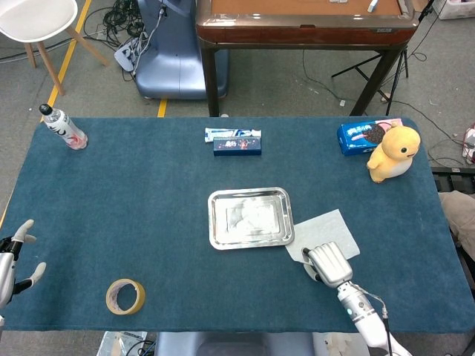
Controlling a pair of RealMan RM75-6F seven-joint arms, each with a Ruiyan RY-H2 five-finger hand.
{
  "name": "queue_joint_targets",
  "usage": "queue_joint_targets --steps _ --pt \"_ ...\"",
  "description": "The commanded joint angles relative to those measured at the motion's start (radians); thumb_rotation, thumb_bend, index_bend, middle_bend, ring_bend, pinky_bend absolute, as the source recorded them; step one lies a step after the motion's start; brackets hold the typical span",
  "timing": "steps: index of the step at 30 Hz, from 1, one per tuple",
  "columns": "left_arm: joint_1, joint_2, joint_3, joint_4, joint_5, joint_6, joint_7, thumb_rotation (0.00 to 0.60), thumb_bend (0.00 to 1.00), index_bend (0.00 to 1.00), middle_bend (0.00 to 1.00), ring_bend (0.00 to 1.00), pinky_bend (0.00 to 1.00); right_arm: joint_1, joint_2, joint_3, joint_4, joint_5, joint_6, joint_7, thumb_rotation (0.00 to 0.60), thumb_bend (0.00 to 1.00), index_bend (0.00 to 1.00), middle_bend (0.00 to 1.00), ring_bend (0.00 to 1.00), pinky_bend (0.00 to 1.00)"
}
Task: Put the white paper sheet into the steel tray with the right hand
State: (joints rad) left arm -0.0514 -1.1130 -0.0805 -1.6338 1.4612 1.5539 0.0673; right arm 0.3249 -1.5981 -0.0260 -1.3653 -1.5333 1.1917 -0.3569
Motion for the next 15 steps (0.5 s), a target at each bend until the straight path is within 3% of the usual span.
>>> queue_joint_targets --steps 1,15 --pt "0.000 0.000 0.000 0.000 0.000 0.000 0.000 0.600 0.26 0.11 0.36 0.29 0.46 -0.001 0.005 -0.002 -0.007 -0.001 0.003 0.001 0.600 0.45 0.56 1.00 1.00 1.00" --pt "-0.001 -0.003 0.000 0.003 0.001 0.001 0.003 0.600 0.26 0.11 0.36 0.29 0.46 -0.019 0.080 -0.030 -0.132 -0.050 0.052 0.028 0.600 0.45 0.56 1.00 1.00 1.00"
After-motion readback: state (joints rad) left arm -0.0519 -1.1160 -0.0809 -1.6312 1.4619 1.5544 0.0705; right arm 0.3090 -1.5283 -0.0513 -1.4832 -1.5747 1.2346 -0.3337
